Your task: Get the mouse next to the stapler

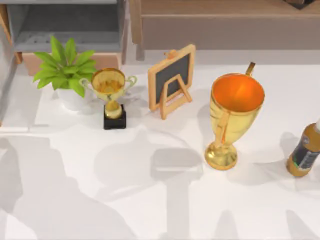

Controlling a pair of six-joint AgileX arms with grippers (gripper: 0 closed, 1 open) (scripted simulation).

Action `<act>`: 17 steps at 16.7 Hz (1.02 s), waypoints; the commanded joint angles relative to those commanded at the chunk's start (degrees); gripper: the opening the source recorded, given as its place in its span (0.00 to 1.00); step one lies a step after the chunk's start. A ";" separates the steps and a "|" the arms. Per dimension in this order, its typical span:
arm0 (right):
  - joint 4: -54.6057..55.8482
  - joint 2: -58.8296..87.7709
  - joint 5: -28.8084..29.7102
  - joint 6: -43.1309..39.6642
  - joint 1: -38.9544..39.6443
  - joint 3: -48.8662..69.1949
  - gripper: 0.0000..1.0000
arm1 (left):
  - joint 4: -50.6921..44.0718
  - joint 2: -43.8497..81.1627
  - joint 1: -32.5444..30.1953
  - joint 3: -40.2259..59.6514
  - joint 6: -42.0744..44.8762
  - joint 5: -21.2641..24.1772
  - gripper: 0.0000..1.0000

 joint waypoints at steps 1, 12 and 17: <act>0.00 0.00 0.00 0.00 0.00 0.00 1.00 | 1.14 -0.90 0.25 -3.44 -0.32 -0.04 0.00; 0.00 0.00 0.00 0.00 0.00 0.00 1.00 | 10.64 -4.37 0.24 -26.45 -4.11 0.51 0.00; 0.00 0.00 0.00 0.00 0.00 0.00 1.00 | 10.53 -4.15 0.25 -26.37 -3.99 0.49 0.00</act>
